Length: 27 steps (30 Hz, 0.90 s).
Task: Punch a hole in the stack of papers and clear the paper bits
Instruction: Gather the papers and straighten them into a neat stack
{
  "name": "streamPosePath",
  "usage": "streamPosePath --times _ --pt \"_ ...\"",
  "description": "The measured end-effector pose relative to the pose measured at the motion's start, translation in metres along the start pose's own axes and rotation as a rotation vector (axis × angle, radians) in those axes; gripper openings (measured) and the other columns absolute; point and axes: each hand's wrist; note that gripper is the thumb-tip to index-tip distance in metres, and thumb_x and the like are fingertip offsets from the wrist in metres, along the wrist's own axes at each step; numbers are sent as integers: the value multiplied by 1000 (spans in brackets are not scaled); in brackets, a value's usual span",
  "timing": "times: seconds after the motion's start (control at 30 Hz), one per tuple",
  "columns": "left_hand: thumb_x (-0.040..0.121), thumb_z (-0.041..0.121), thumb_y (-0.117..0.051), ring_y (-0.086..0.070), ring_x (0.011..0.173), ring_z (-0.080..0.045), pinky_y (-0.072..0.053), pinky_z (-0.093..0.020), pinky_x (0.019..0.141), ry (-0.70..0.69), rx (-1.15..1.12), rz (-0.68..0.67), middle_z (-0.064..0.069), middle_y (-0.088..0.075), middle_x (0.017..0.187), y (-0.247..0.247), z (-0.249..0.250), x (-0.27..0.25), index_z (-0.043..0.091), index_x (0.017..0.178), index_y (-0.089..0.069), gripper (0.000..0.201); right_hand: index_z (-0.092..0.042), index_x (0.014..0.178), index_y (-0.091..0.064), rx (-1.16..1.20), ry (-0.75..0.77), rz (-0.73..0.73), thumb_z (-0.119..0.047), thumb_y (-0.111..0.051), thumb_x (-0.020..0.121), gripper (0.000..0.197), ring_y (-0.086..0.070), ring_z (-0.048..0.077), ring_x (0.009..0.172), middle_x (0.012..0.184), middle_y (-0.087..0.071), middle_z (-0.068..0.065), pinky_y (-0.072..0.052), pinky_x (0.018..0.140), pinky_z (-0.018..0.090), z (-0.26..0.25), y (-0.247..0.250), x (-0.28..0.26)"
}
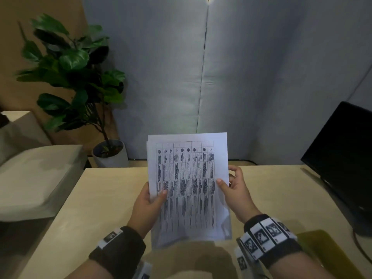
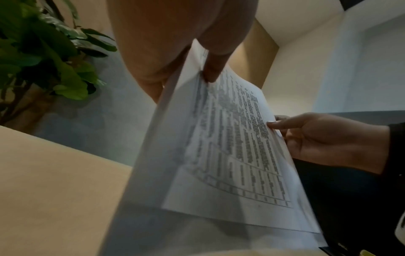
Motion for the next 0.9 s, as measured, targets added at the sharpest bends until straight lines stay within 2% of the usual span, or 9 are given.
streamPosePath --times 0.1,0.2,0.27,0.33,0.43,0.57,0.7,0.77,0.9 --pt "93 14 -57 -66 94 -7 -54 -14 63 -21 17 68 9 -66 102 -12 -7 2 39 102 -52 28 -34 121 -34 32 11 32 -6 -54 95 43 -68 18 92 110 -66 3 -55 83 33 8 1 2" --pt "90 9 -61 -65 95 -14 -51 -20 71 -5 -3 141 9 -66 99 -21 -15 9 28 103 -58 23 -20 121 -43 6 33 103 -5 -52 95 30 -64 12 90 109 -63 2 -51 71 11 15 1 4" --pt "88 5 -63 -63 97 -18 -50 -30 82 25 -16 173 9 -66 98 -29 -19 12 22 108 -60 26 -17 112 -47 9 42 151 -6 -50 96 19 -64 15 88 102 -63 -1 -51 69 14 20 1 4" --pt "88 5 -63 -62 99 -19 -48 -35 88 35 -28 196 9 -66 100 -36 -25 14 23 108 -60 27 -16 110 -46 16 25 175 -10 -48 98 13 -63 14 87 98 -61 -3 -52 71 22 23 2 1" --pt "88 4 -62 -60 97 -18 -49 -30 79 32 -16 202 8 -62 101 -46 -34 14 29 103 -53 30 -14 111 -42 46 17 180 -13 -46 99 13 -61 11 89 98 -59 -5 -53 70 25 33 3 -5" --pt "90 7 -58 -59 95 -16 -47 -21 72 38 22 177 4 -59 103 -59 -45 10 14 111 -44 26 -17 118 -36 43 -18 171 -10 -51 96 27 -60 12 94 102 -57 -9 -53 72 24 57 7 -13" --pt "96 11 -51 -56 88 -14 -44 -19 67 26 92 194 10 -55 95 -67 -55 6 23 100 -42 15 -19 113 -38 -30 -79 142 -12 -49 97 21 -59 16 96 106 -59 -1 -49 67 15 80 10 -17" --pt "98 9 -46 -53 87 -14 -42 -18 68 16 128 210 13 -52 91 -71 -56 4 26 95 -41 18 -20 111 -38 -46 -92 136 -12 -46 98 17 -57 17 97 106 -58 0 -49 68 18 85 11 -17" --pt "99 8 -43 -49 92 -13 -42 -24 80 19 127 228 13 -50 92 -76 -48 6 18 106 -38 14 -22 111 -37 -36 -58 134 -15 -46 99 17 -56 15 96 109 -56 0 -50 73 23 84 14 -12"
Point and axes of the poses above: each hand's wrist, its own x-axis towards the middle knuckle, its own y-axis out of the back of the hand, z = x × y
